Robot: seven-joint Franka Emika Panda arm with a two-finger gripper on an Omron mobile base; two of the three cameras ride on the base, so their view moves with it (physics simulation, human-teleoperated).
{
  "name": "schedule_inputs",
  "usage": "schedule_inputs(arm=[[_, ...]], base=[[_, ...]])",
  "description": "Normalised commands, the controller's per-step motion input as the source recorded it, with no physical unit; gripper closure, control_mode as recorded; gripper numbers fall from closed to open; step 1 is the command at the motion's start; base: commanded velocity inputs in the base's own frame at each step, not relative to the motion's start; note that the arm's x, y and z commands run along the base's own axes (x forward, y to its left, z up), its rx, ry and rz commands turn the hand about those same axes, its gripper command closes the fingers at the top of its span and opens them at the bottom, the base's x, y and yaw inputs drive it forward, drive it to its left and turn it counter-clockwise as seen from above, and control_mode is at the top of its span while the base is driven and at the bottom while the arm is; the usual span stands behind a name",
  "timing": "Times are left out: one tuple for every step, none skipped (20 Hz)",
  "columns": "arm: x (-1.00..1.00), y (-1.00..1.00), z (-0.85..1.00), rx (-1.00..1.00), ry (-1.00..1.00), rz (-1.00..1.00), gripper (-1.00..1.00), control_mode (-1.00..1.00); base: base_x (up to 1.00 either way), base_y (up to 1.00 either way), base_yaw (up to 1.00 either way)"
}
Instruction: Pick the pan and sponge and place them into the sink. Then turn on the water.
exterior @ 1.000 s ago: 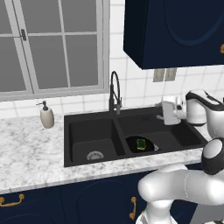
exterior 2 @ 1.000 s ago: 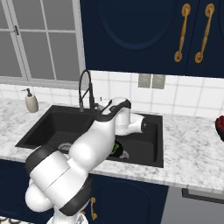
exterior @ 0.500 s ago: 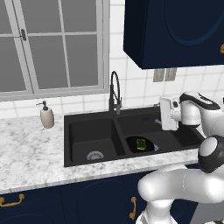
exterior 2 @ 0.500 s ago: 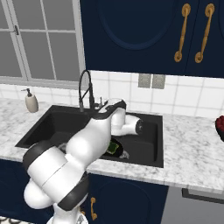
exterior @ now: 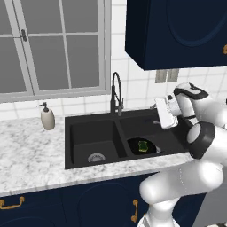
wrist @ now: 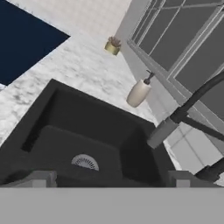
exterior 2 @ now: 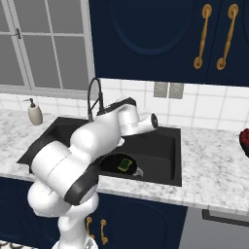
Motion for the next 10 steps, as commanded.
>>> schedule_inputs(arm=[[0.12, -0.15, 0.00, 0.51, 0.50, -0.01, -1.00, -1.00], [0.07, -0.11, 0.00, 0.49, 0.44, -0.03, -1.00, -1.00], [0.06, -0.09, 0.00, 0.48, 0.43, -0.02, -1.00, -1.00], [0.07, -0.07, 0.00, 0.48, 0.38, -0.02, -1.00, -1.00], [0.00, 0.00, 0.00, 0.47, 0.28, -0.03, -1.00, -1.00], [0.00, 0.00, 0.00, 0.45, 0.13, -0.08, -1.00, -1.00], [0.00, 0.00, 0.00, 0.39, 0.00, -0.13, -1.00, -1.00], [0.00, 0.00, 0.00, 0.31, -0.01, -0.22, -1.00, -1.00], [0.00, 0.00, 0.00, 0.27, -0.02, -0.23, -1.00, -1.00], [0.00, 0.04, 0.00, 0.25, -0.09, -0.27, -1.00, -1.00]], base=[[0.00, 0.00, 0.00], [0.00, 0.00, 0.00], [0.00, 0.00, 0.00], [0.00, 0.00, 0.00], [0.00, 0.00, 0.00], [0.00, 0.00, 0.00], [0.00, 0.00, 0.00], [0.00, 0.00, 0.00], [0.00, 0.00, 0.00], [0.00, 0.00, 0.00]])
